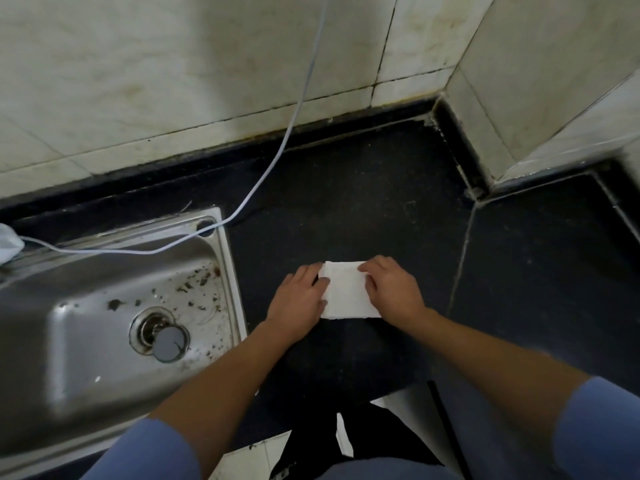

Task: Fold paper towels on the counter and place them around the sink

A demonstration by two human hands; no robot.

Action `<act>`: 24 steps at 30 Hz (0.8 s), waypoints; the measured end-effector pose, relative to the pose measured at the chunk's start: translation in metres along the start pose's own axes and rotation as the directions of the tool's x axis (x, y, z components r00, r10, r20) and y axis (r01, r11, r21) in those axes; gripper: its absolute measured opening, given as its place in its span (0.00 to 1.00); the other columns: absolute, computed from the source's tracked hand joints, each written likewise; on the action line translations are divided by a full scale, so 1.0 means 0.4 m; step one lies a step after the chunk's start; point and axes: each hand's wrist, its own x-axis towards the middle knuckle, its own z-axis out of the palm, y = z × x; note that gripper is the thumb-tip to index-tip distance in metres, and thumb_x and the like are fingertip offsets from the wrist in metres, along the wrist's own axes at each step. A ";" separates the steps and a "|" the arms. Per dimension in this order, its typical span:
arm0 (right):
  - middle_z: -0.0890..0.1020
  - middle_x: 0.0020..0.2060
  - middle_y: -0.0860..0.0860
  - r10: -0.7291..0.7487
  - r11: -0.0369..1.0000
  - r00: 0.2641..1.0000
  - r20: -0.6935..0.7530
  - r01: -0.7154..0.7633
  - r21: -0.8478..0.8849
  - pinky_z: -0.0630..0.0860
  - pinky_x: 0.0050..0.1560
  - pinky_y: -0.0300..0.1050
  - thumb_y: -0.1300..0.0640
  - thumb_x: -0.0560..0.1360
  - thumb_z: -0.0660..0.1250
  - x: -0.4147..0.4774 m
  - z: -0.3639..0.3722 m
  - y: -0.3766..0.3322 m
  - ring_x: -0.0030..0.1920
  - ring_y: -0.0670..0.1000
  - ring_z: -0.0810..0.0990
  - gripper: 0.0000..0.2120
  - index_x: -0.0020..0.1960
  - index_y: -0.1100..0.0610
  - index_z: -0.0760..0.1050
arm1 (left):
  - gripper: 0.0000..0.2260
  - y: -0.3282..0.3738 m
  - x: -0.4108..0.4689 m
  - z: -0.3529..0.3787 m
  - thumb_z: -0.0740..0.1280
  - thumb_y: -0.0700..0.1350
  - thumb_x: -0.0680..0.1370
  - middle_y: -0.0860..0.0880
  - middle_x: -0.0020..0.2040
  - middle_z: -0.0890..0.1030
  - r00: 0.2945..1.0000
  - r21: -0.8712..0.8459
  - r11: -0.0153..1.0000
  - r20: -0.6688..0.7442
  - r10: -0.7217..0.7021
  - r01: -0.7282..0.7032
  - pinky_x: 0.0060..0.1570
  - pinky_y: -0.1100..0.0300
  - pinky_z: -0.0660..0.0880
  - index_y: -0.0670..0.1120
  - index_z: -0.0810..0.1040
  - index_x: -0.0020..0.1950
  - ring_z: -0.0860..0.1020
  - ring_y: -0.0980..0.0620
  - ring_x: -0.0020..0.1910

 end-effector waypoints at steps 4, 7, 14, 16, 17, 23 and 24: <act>0.68 0.72 0.57 -0.118 0.942 0.966 0.229 0.181 -0.282 0.76 0.58 0.54 0.49 0.73 0.68 -0.032 0.031 0.054 0.72 0.56 0.68 0.30 0.71 0.60 0.68 | 0.28 0.004 0.035 0.023 0.61 0.53 0.80 0.45 0.79 0.45 0.983 0.130 0.988 0.172 0.065 -0.088 0.73 0.49 0.55 0.46 0.56 0.77 0.47 0.47 0.77; 0.53 0.77 0.55 -0.029 0.928 0.933 0.359 0.158 -0.336 0.65 0.68 0.55 0.40 0.78 0.45 -0.051 0.039 0.077 0.77 0.53 0.54 0.34 0.77 0.59 0.54 | 0.31 -0.013 0.037 0.035 0.59 0.56 0.80 0.47 0.79 0.41 0.975 0.148 0.986 0.218 0.048 -0.082 0.75 0.49 0.52 0.45 0.52 0.78 0.43 0.49 0.77; 0.46 0.78 0.53 -0.021 0.916 0.902 0.431 0.190 -0.354 0.51 0.74 0.57 0.37 0.78 0.46 -0.019 -0.006 0.068 0.78 0.53 0.44 0.35 0.78 0.56 0.49 | 0.32 -0.013 0.030 0.021 0.60 0.56 0.80 0.48 0.79 0.41 0.978 0.113 0.992 0.208 0.028 -0.052 0.75 0.51 0.50 0.46 0.50 0.78 0.42 0.49 0.77; 0.53 0.78 0.53 -0.038 0.932 0.928 0.372 0.167 -0.322 0.54 0.72 0.55 0.41 0.79 0.54 0.009 -0.027 0.053 0.77 0.54 0.52 0.31 0.77 0.55 0.54 | 0.31 -0.019 0.010 0.018 0.62 0.55 0.79 0.48 0.79 0.45 0.989 0.062 0.998 0.148 -0.011 0.001 0.74 0.51 0.51 0.46 0.54 0.77 0.45 0.49 0.78; 0.57 0.76 0.53 -0.051 0.939 0.937 0.346 0.163 -0.303 0.57 0.71 0.54 0.42 0.79 0.57 0.027 -0.034 0.043 0.75 0.54 0.57 0.30 0.76 0.54 0.57 | 0.30 -0.024 -0.002 0.017 0.62 0.55 0.79 0.47 0.79 0.48 0.992 0.034 0.999 0.119 -0.031 0.028 0.74 0.51 0.53 0.46 0.57 0.77 0.47 0.49 0.77; 0.72 0.63 0.54 0.031 0.946 0.890 0.454 0.120 -0.300 0.69 0.61 0.54 0.41 0.73 0.67 0.126 -0.010 -0.037 0.62 0.56 0.72 0.32 0.71 0.54 0.62 | 0.25 -0.071 -0.065 0.015 0.63 0.54 0.78 0.47 0.77 0.57 0.988 0.005 0.989 0.061 -0.145 0.145 0.72 0.51 0.59 0.47 0.64 0.74 0.57 0.48 0.75; 0.75 0.60 0.55 0.063 0.949 0.875 0.480 0.097 -0.300 0.71 0.59 0.53 0.42 0.73 0.68 0.133 -0.004 -0.048 0.59 0.56 0.74 0.30 0.69 0.54 0.64 | 0.25 -0.078 -0.075 0.013 0.63 0.54 0.78 0.47 0.77 0.58 0.987 0.007 0.988 0.053 -0.153 0.152 0.72 0.52 0.60 0.47 0.65 0.73 0.57 0.48 0.74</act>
